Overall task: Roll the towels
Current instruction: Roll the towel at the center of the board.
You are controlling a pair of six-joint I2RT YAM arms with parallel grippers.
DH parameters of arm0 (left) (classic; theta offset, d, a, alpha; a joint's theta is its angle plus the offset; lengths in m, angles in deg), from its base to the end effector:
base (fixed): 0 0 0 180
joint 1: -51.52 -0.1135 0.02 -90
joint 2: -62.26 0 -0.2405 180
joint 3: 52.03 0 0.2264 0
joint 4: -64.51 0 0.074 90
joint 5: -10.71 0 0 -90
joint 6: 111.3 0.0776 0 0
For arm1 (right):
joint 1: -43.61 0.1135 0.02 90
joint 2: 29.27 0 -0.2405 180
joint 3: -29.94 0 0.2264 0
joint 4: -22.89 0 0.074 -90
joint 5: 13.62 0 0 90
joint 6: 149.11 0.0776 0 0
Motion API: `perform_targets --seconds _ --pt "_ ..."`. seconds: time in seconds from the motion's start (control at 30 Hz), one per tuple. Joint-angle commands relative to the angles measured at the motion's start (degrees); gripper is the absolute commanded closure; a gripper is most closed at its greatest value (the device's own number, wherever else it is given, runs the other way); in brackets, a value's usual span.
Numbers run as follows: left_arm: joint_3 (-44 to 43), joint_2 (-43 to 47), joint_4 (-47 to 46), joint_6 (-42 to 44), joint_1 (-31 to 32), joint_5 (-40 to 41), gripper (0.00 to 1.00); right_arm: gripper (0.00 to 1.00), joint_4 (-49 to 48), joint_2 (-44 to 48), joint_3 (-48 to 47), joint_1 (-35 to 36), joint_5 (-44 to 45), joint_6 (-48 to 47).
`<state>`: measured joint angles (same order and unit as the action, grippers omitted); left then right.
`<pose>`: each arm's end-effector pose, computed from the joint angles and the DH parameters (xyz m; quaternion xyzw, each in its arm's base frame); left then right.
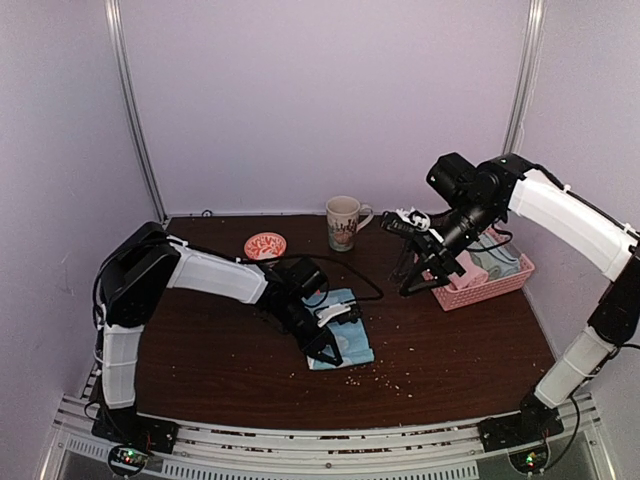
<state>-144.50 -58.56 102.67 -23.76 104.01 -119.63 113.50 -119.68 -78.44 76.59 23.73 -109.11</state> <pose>0.2010 -0.3443 0.0904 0.4522 0.8031 -0.3877 0.0138 0.1956 0.2005 0.3083 -0.6371 0.6194 0.4135 0.1986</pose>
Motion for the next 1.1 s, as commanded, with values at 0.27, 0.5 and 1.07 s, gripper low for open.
perform_targets --seconds 0.27,0.5,1.07 --pt "4.6 -3.2 -6.2 -16.6 -4.2 -14.6 1.00 0.65 -28.7 1.5 21.1 17.9 31.0 12.3" --pt "6.5 -3.5 -8.7 -18.5 -4.6 -14.2 1.00 0.62 -43.4 -3.6 27.9 24.3 39.2 11.9" --pt "7.8 -3.5 -10.7 -19.1 -4.9 -12.7 1.00 0.80 -49.0 -14.4 28.8 25.7 41.3 10.5"
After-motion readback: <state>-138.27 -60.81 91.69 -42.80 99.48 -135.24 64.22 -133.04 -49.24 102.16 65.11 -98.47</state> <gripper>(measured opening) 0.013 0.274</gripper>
